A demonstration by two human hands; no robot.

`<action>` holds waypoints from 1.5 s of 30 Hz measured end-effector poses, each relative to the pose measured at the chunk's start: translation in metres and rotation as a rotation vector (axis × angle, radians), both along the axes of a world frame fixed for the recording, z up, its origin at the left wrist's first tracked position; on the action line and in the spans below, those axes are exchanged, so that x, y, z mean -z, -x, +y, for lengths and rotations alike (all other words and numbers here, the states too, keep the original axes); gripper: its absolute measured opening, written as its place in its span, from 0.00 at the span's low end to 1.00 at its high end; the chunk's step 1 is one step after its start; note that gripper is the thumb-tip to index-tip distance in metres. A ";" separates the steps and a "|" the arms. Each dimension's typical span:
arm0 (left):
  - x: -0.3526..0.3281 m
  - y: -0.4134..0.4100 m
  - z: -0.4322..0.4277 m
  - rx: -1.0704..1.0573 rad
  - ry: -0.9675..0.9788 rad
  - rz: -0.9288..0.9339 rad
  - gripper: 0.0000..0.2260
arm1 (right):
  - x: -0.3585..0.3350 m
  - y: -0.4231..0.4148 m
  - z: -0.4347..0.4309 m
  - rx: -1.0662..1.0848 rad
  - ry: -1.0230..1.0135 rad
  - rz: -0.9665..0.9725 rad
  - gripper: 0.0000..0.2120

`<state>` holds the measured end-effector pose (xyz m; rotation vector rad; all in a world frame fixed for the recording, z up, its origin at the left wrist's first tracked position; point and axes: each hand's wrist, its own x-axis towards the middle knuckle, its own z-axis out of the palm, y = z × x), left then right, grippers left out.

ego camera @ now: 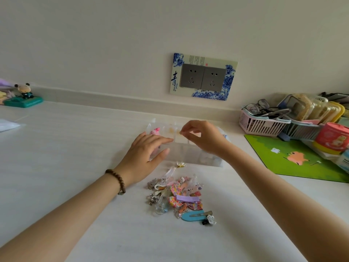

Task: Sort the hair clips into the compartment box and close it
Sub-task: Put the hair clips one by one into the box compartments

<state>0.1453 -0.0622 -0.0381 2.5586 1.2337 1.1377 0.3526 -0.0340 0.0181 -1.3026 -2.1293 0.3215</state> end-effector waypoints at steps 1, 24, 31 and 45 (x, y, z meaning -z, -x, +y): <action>0.000 0.000 0.000 -0.002 -0.001 0.000 0.19 | 0.001 -0.002 -0.005 0.014 -0.031 0.012 0.06; 0.003 0.001 0.004 0.017 -0.026 -0.008 0.18 | 0.041 -0.019 -0.073 0.136 0.499 0.329 0.06; 0.002 0.000 0.002 0.018 -0.010 -0.018 0.19 | 0.029 -0.020 -0.075 0.014 0.504 0.634 0.07; 0.002 0.001 0.005 0.015 -0.031 -0.001 0.18 | -0.001 -0.022 0.014 0.158 0.115 0.261 0.04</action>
